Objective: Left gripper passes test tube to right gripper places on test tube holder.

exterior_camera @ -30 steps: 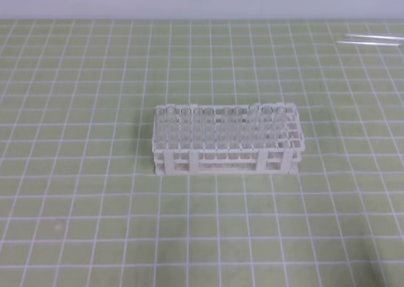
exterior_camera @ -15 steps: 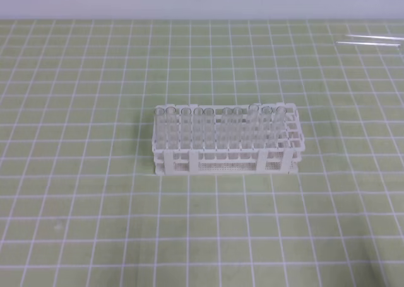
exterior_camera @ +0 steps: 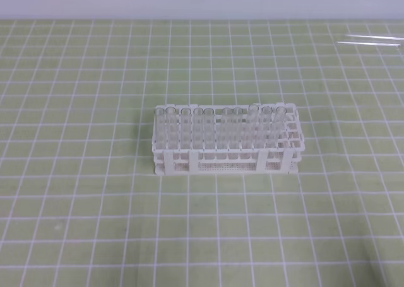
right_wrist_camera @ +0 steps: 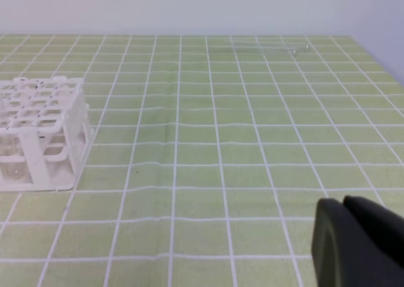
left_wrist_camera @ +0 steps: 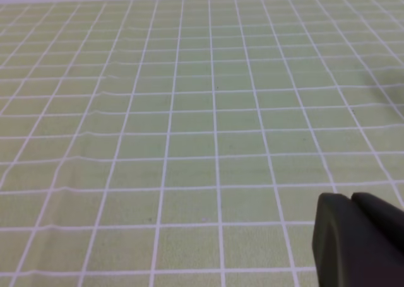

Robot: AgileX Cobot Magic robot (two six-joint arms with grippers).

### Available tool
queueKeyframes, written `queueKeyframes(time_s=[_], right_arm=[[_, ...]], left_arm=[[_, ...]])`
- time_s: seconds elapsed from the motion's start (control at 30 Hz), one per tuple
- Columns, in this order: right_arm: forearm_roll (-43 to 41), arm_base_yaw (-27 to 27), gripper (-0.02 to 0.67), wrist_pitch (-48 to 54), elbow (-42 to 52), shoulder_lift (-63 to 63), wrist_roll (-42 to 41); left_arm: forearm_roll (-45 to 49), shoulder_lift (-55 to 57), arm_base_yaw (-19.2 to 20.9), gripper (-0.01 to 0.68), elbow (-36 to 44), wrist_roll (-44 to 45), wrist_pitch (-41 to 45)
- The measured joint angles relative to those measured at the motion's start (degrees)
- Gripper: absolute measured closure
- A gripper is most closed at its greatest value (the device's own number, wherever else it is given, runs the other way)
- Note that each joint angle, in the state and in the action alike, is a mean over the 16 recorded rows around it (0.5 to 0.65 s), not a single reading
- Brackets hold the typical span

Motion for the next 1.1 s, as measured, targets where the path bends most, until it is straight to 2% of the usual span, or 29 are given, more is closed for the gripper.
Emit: queueKeyframes(time_s=[1.1], right_arm=[[0.0, 0.0, 0.665, 0.0, 0.0, 0.0, -0.1]], left_arm=[[0.0, -0.3, 0.0, 0.673, 0.1, 0.0, -0.2]])
